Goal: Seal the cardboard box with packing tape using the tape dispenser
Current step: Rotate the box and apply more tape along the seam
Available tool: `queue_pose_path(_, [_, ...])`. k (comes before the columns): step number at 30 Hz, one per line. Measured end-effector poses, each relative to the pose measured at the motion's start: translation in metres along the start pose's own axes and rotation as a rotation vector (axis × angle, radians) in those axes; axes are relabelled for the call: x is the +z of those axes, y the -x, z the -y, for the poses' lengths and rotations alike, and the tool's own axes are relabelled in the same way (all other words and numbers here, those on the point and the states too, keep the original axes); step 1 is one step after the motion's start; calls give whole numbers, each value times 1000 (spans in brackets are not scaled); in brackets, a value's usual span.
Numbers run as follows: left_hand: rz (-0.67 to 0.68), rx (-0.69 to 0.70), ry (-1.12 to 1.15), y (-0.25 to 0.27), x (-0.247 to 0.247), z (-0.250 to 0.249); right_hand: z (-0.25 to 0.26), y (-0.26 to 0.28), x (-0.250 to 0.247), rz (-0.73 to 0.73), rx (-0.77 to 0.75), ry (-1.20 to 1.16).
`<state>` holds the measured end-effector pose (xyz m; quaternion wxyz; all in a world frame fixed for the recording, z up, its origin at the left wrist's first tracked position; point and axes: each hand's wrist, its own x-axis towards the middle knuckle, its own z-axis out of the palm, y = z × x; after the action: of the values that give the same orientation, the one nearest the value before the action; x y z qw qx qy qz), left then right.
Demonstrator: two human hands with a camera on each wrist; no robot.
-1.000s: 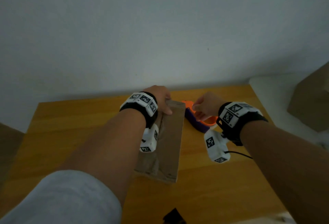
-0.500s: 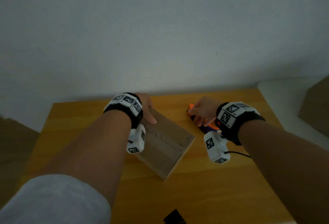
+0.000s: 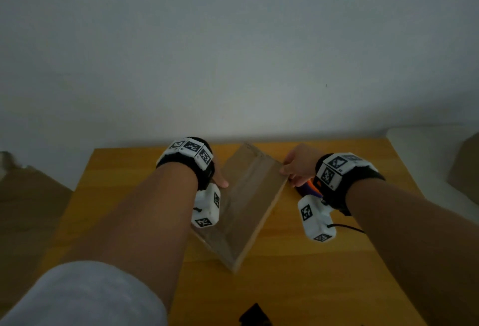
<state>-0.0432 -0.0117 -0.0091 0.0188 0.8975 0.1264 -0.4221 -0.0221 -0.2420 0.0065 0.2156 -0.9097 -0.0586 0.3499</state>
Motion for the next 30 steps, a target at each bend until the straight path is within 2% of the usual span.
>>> queue_pose_path(2, [130,33,38,19,3,-8,2,0,0,-36,-6,-28])
queue_pose_path(4, [170,65,146,19,8,-14,3,-3,1,-64,-14,-61])
queue_pose_path(7, [-26,180,411,17,6,-22,4,-7,3,-85,-30,-117])
queue_pose_path(10, [-188,251,444,13,-1,-26,2,-15,4,-113,-56,-189])
queue_pose_path(13, [-201,212,386,6,0,-25,-12,-25,0,-192,-47,-193])
queue_pose_path(17, [-111,112,531,-2,3,-16,-46,-37,-2,-297,7,-2])
queue_pose_path(21, [-65,81,691,-8,10,-11,-75,-46,15,-184,182,307])
queue_pose_path(23, [-18,85,771,-9,14,-12,-83,-53,26,-126,200,370])
queue_pose_path(26, [0,90,817,-10,17,-13,-89,-61,37,-122,184,387])
queue_pose_path(30, [15,81,902,-10,20,-11,-93,-69,51,-121,255,279])
